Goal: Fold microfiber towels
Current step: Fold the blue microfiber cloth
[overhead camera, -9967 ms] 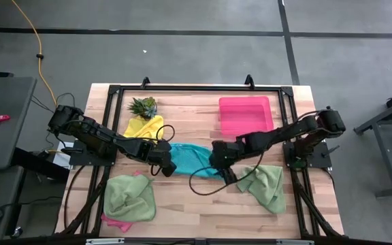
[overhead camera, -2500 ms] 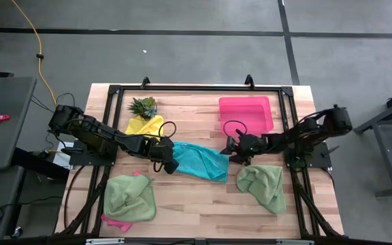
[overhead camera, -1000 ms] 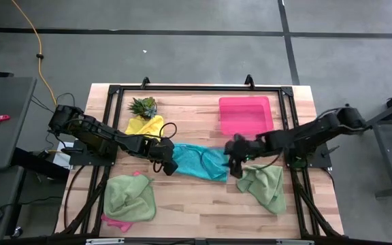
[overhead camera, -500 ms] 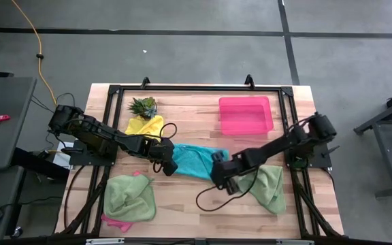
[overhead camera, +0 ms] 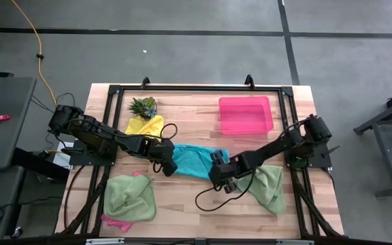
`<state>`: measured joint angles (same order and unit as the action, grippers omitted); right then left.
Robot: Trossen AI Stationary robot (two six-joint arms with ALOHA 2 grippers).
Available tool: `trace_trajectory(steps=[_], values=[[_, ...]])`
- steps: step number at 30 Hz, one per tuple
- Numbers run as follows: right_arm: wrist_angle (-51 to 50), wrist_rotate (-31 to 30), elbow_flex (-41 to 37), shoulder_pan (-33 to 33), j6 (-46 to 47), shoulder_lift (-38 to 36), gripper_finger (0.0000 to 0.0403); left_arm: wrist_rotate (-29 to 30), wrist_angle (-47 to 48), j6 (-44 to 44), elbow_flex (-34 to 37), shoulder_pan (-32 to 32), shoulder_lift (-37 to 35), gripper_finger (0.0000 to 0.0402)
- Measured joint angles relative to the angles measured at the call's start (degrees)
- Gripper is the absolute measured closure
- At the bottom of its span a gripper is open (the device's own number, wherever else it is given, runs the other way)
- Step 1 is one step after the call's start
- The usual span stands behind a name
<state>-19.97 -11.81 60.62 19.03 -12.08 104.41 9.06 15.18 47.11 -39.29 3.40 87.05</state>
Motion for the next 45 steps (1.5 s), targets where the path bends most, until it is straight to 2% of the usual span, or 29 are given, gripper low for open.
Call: trace_trajectory(steps=[6, 12, 16, 20, 26, 30, 42, 45], values=[[0.4, 0.2, 0.0, -0.1, 0.0, 1.0, 0.023, 0.0, 0.0, -0.4, 0.0, 0.0, 0.0, 0.04], [1.2, -5.9, 0.1, -0.1, 0.0, 0.3, 0.0231, 0.0, 0.0, -0.3, 0.0, 0.0, 0.0, 0.04], [1.1, -6.9, 0.1, -0.2, 0.0, 0.2, 0.0246, 0.0, 0.0, -0.2, 0.0, 0.0, 0.0, 0.04], [0.9, -6.9, 0.1, -0.2, 0.0, 0.2, 0.0291, 0.0, 0.0, -0.2, 0.0, 0.0, 0.0, 0.04], [-0.9, -6.9, 0.1, -0.2, 2.1, 0.0, 0.0387, 0.0, 0.0, -0.2, 0.0, 0.0, 0.0, 0.04], [-3.7, -7.9, 0.1, -0.6, 8.6, -1.4, 0.0389, 0.0, 0.0, -0.2, 0.0, 0.0, 0.0, 0.04], [-16.6, -11.9, 0.1, -1.4, 41.8, -4.8, 0.04, 0.6, -0.1, -0.3, 0.0, 0.0, 0.0, 0.04], [-17.5, -12.3, 0.1, -1.4, 47.0, -4.8, 0.04, 0.6, -0.1, -0.4, 0.0, 0.0, 0.0, 0.04]])
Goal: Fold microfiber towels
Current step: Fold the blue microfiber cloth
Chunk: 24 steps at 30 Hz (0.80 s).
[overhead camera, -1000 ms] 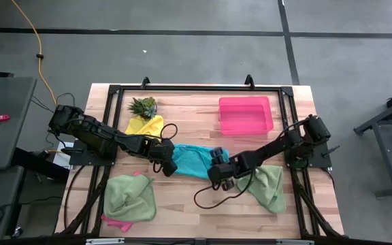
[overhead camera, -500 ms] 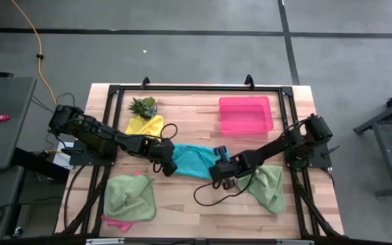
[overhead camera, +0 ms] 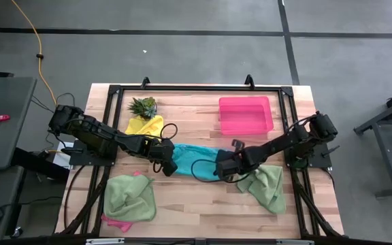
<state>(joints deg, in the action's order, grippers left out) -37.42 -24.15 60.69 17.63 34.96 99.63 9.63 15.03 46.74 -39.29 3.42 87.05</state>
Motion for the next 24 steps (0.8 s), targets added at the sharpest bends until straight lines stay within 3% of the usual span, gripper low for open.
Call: trace_trajectory(steps=[11, 24], values=[[-1.0, 1.7, 0.0, -0.4, 14.2, 0.0, 0.04, 1.4, -3.9, 0.0, 0.0, 0.0, 0.0, 0.04], [-0.9, 3.1, 0.0, -0.4, 16.8, 0.0, 0.04, 5.8, -3.0, -1.2, 0.0, 0.0, 0.0, 0.0398]])
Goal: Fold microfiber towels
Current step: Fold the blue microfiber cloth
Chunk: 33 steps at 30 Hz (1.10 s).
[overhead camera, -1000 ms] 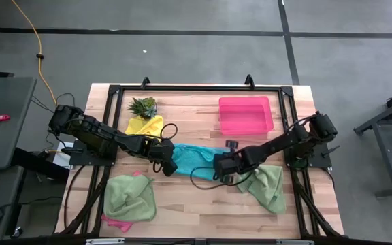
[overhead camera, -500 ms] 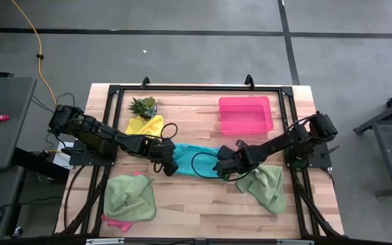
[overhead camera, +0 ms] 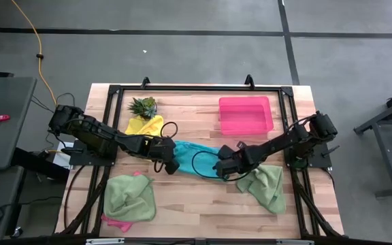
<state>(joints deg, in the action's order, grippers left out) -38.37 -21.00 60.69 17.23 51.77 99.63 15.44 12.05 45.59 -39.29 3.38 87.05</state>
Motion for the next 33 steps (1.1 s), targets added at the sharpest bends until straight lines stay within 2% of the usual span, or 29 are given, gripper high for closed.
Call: trace_trajectory(steps=[7, 10, 13, 18, 24, 28, 33], values=[[-0.2, 0.5, 0.0, 0.0, 3.7, 0.0, 0.0399, 0.2, 0.2, 0.2, 0.0, 0.0, 0.0, 0.0371], [-0.7, 0.5, 0.0, 0.0, 3.5, 0.0, 0.0384, 0.6, 0.2, 0.2, 0.0, 0.0, 0.0, 0.0359], [-1.6, 0.5, 0.0, 0.0, 3.5, 0.0, 0.0348, 0.6, 0.2, 0.1, 0.0, 0.0, 0.0, 0.0348], [-3.4, 0.5, 0.0, -1.0, 3.7, 0.0, 0.026, 0.1, 0.9, -0.2, 0.0, -0.5, 0.0, 0.0334], [-6.8, 1.5, 0.0, -3.5, -0.7, -1.6, 0.0166, -3.8, 4.9, -0.8, 0.0, -3.4, -0.2, 0.0315], [-7.6, 0.6, -0.2, -4.5, -7.1, -5.1, 0.0145, -6.5, 8.3, -3.8, 0.0, -6.1, -1.5, 0.0297], [-7.4, 0.1, -5.2, -4.9, -7.9, -12.6, 0.0143, -9.3, 9.3, -8.3, 0.0, -9.7, -5.2, 0.0277]])
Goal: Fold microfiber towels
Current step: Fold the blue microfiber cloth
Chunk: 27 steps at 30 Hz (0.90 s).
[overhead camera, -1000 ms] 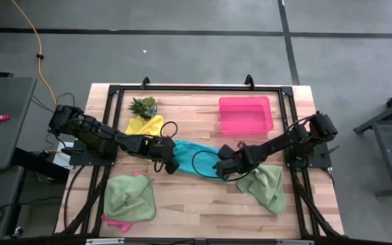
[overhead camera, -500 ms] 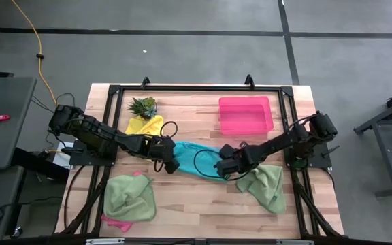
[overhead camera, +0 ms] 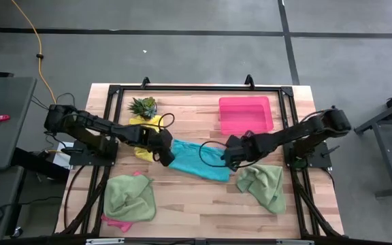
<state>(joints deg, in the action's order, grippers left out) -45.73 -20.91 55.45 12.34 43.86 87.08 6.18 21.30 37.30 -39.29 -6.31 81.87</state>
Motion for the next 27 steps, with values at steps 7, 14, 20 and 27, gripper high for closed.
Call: trace_trajectory(steps=[7, 14, 20, 27], values=[[11.5, 2.7, -13.1, 0.6, 9.5, -15.1, 0.0143, -4.6, -6.8, -6.0, -0.1, -6.0, -4.6, 0.0256], [31.7, 3.5, -24.7, 0.5, 14.8, -24.4, 0.0143, -12.6, -12.8, -4.5, -0.1, -13.2, 0.4, 0.0245], [34.7, 3.5, -26.9, 0.5, 14.6, -25.5, 0.0143, -13.3, -12.6, -4.5, -0.5, -13.4, 6.4, 0.0242], [34.9, 3.3, -26.9, 0.5, 14.2, -25.5, 0.0143, -9.0, -11.3, -5.6, -4.5, -13.4, 11.6, 0.0242]])
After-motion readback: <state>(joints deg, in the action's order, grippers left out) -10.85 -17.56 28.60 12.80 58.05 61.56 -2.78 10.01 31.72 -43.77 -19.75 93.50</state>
